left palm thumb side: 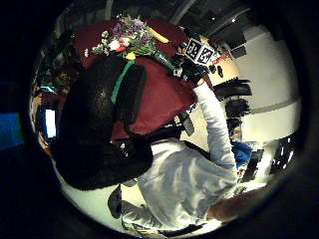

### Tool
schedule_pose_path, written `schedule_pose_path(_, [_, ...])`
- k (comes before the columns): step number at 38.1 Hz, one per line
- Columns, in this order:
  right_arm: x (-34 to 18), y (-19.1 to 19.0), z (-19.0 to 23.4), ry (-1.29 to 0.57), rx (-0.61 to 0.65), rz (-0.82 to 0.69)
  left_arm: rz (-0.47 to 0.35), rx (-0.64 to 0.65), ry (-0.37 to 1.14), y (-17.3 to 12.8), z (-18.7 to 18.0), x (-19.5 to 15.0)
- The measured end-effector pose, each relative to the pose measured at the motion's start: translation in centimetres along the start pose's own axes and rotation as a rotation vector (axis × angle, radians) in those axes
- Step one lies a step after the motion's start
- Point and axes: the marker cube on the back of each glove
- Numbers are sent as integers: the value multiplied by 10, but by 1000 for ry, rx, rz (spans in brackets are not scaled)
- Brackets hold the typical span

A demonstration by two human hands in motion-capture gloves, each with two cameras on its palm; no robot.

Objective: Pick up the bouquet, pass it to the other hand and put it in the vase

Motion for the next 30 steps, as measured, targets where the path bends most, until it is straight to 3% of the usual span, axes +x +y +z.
schedule_pose_path(17, [-9, 2, 4, -9, 38, -13, -6, -12, 6, -2, 3, -4])
schedule_pose_path(21, [-4, -13, 2, -48, 129, 16, -11, -23, 12, -2, 2, -6])
schedule_pose_path(25, [-7, -1, -9, -100, 202, -16, -23, -33, 15, -4, 3, -9])
schedule_pose_path(30, [-5, -4, -16, -136, 454, -17, -31, -35, 31, -4, 2, -13])
